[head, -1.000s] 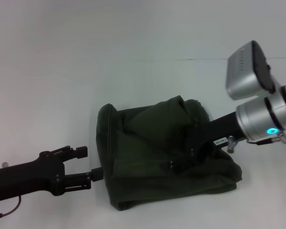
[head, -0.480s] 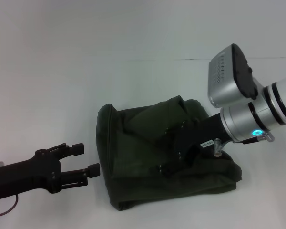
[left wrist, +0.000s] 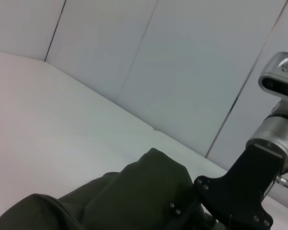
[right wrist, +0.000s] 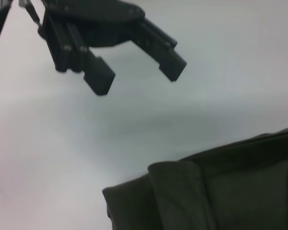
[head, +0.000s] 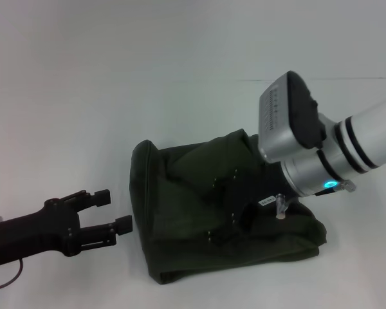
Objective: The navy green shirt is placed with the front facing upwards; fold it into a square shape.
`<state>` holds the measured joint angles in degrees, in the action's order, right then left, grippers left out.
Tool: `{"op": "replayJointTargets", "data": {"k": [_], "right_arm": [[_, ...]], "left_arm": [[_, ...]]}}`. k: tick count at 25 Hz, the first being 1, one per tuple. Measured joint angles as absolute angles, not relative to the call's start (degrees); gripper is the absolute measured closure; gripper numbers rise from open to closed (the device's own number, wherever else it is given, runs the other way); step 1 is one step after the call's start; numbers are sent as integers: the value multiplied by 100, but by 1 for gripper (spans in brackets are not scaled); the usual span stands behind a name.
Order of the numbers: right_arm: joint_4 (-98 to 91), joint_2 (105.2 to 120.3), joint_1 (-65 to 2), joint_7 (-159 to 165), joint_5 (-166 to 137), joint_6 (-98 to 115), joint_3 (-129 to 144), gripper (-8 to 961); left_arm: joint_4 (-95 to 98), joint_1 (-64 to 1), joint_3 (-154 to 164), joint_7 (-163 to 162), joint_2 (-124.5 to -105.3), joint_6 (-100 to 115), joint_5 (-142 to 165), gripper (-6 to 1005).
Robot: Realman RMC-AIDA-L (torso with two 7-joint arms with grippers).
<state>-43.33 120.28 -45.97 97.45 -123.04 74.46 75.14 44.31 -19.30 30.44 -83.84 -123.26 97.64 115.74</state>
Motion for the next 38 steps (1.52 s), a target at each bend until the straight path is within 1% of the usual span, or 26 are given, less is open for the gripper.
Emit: {"op": "replayJointTargets", "data": {"k": [10, 20, 26, 32, 38], "right_arm": [[-4323, 12032, -4650, 9803, -12322, 7191, 7878, 226], [-4296, 12022, -4654, 9755, -12338, 7171, 7948, 719], [-4291, 12023, -4660, 9741, -12307, 7213, 7954, 908], [-4290, 12021, -4606, 9618, -12037, 7220, 7936, 919], [-4359, 12006, -4398, 9539, -11666, 6916, 7690, 930]], "left_arm": [[4412, -1948, 3023, -8391, -12332, 9764, 11575, 77], [4359, -1951, 3023, -8390, -12322, 9710, 11575, 77], [4359, -1951, 3023, -8382, -12322, 9703, 11575, 77], [4359, -1957, 3018, -8372, -12319, 9702, 11553, 78], [4359, -1964, 3014, -8366, -12311, 9702, 11519, 78]]}}
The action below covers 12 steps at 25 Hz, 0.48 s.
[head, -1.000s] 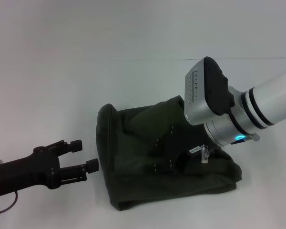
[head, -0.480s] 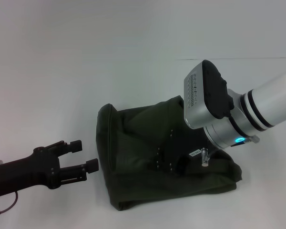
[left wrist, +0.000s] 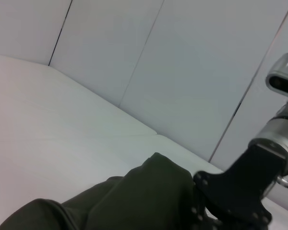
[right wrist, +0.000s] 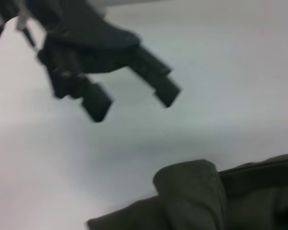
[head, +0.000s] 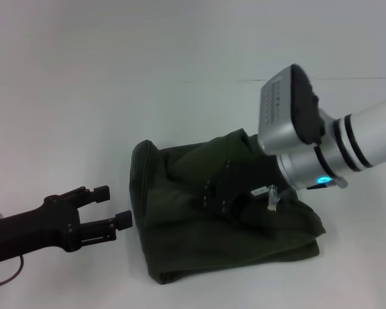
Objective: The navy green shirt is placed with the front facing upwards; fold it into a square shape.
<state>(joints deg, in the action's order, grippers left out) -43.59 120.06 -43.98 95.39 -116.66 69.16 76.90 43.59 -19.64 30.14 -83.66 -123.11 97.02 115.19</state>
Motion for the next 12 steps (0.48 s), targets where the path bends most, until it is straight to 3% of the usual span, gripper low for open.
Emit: {"op": "replayJointTargets", "data": {"k": [12], "right_arm": [[-4355, 12004, -3927, 9590, -11304, 6304, 7055, 929]], "left_arm": [[4362, -2025, 3014, -8358, -12288, 9703, 11513, 78]]}}
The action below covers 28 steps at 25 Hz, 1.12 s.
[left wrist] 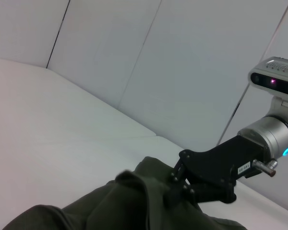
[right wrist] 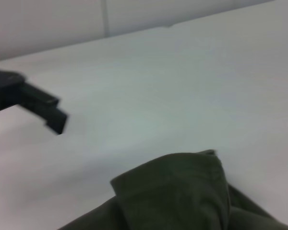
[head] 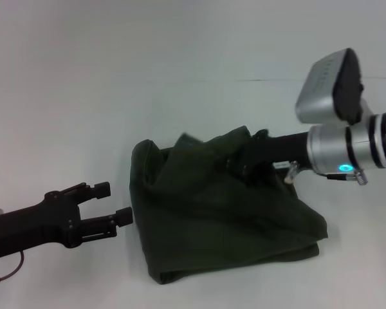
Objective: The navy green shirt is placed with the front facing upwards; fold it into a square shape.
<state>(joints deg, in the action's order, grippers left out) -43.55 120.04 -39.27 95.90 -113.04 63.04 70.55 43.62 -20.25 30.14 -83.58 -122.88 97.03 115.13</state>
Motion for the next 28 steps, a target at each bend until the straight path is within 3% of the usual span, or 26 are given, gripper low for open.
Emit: {"op": "replayJointTargets", "data": {"k": [28], "right_arm": [[-3918, 11986, -3463, 9699, -10633, 4668, 6607, 922]], "left_arm": [[4359, -2100, 2872, -8417, -12260, 9694, 11514, 79]]}}
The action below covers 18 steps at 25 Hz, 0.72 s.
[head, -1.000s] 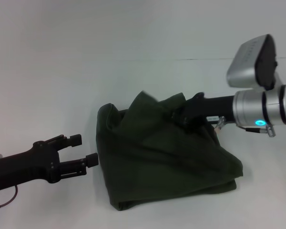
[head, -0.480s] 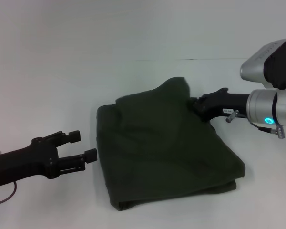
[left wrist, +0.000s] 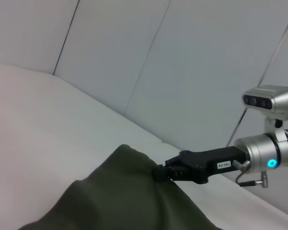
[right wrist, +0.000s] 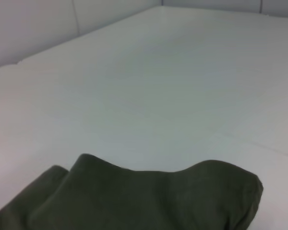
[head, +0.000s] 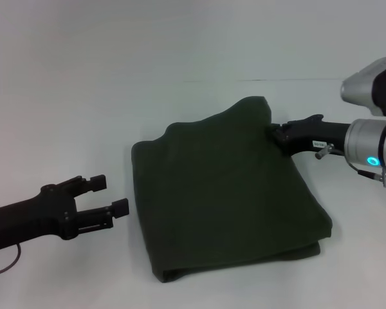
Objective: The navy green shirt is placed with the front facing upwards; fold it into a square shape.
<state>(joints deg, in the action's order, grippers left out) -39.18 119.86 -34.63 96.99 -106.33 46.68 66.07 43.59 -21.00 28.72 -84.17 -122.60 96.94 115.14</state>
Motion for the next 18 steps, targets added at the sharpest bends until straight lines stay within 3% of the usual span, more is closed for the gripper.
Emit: {"op": "replayJointTargets", "data": {"k": [18], "right_arm": [[-3770, 11970, -3106, 9400, -10195, 5500, 5962, 889]], "left_arm": [[4280, -2239, 2642, -8384, -12275, 9388, 11363, 79]]}}
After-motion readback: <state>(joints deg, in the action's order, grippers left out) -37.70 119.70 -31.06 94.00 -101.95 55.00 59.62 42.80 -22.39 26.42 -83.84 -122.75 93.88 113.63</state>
